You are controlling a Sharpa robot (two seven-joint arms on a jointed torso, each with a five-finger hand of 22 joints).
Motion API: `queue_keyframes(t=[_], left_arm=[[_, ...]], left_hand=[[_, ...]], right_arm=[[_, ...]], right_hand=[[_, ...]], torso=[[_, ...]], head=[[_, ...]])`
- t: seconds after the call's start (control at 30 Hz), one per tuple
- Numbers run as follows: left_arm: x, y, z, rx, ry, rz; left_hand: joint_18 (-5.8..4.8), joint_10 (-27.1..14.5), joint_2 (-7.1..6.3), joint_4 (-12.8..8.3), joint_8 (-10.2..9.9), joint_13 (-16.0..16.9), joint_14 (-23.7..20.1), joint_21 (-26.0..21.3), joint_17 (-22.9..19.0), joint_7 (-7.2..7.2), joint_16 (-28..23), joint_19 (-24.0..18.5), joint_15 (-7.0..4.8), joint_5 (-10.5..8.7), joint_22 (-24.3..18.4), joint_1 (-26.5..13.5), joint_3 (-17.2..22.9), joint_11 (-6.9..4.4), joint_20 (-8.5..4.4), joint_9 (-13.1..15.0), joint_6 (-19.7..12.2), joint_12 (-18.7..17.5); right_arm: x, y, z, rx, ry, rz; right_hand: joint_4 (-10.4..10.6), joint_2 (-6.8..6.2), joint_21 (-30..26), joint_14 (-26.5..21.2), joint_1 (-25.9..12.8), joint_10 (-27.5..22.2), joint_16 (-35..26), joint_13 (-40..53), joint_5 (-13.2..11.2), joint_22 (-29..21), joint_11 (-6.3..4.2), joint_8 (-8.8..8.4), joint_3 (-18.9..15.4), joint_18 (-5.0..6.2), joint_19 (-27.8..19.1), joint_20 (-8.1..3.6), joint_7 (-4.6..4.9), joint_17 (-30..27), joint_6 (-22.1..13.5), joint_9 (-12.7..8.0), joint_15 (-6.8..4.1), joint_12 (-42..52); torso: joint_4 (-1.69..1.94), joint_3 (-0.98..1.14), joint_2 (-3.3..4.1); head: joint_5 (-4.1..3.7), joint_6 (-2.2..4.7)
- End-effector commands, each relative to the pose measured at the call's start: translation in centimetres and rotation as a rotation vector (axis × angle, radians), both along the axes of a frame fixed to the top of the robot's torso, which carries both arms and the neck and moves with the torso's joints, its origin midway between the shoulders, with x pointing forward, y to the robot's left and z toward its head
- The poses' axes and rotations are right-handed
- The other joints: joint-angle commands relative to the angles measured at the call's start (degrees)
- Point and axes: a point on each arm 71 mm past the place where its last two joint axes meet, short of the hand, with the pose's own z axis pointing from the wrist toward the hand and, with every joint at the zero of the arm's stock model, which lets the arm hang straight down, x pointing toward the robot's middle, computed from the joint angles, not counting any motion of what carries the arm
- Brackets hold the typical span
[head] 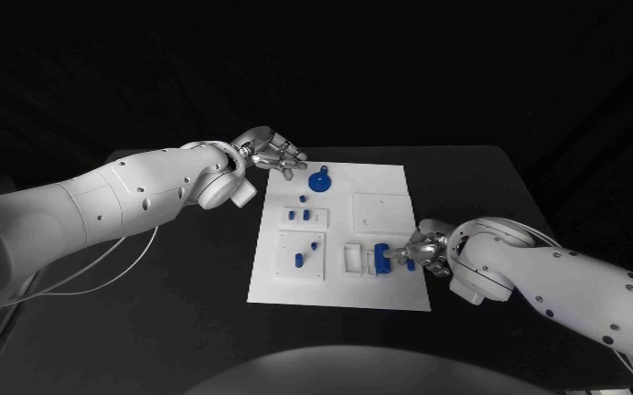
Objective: Assemble the parts on the task board
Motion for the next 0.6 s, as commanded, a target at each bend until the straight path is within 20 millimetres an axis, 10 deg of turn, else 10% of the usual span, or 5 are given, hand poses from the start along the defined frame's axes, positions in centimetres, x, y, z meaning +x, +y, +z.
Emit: queue_keyframes(t=[0.03, 0.3, 0.6], left_arm=[[-0.1, -0.3, 0.0, -0.005, 0.008, -0.022], [-0.2, -0.3, -0.1, -0.005, 0.012, -0.025], [-0.2, -0.4, -0.1, -0.005, 0.017, -0.030]], left_hand=[[-0.19, 0.0, 0.32, 0.2, -0.1, 0.0, 0.1, 0.0, 0.0, 0.02, -0.1, 0.3, 0.03, 0.11, 0.0, -0.4, 0.0, -0.06, 0.17, 0.1, -0.3, -0.2], [-0.20, 0.0, 0.33, 0.3, -0.1, 0.0, 0.1, 0.0, 0.0, 0.02, -0.1, 0.3, 0.04, 0.08, -0.2, -0.4, 0.0, -0.06, 0.19, 0.1, -0.3, -0.2], [-0.20, -0.1, 0.34, 0.6, -0.1, 0.0, 0.1, 0.0, 0.0, 0.04, -0.1, 0.4, 0.05, 0.05, -0.6, -0.4, 0.0, -0.06, 0.19, 0.1, -0.4, -0.2]], right_arm=[[0.1, 0.2, -0.3, -0.038, -0.010, 0.016], [0.2, 1.7, -0.7, -0.007, 0.003, 0.031], [0.2, 2.6, -1.9, -0.012, 0.027, 0.049]], right_hand=[[0.7, -0.90, -0.4, 0.4, 0.0, 0.3, -0.4, 0.1, -0.3, -0.1, 0.02, -0.28, -0.2, -0.18, 3.3, -0.38, 0.03, 0.0, 0.4, -0.2, -0.29, -0.4], [2.9, -2.03, -0.6, 0.4, 1.3, 0.3, -0.7, 0.5, -0.3, -0.1, 0.18, -0.26, -2.6, -0.08, 3.3, -0.29, 0.25, 0.2, -0.3, -0.5, -0.19, -0.4], [0.3, -2.00, -0.6, 0.5, 4.3, 0.2, -0.7, 0.9, -0.2, 0.0, 0.27, -0.26, -2.2, -0.07, 3.3, -0.18, 0.35, 0.4, -0.2, -0.6, -0.10, -0.2]], torso=[[0.02, 0.02, 0.01], [0.02, 0.03, 0.02], [-0.05, 0.02, 0.00]], head=[[0.10, -0.13], [0.17, -0.24], [0.29, -0.36]])
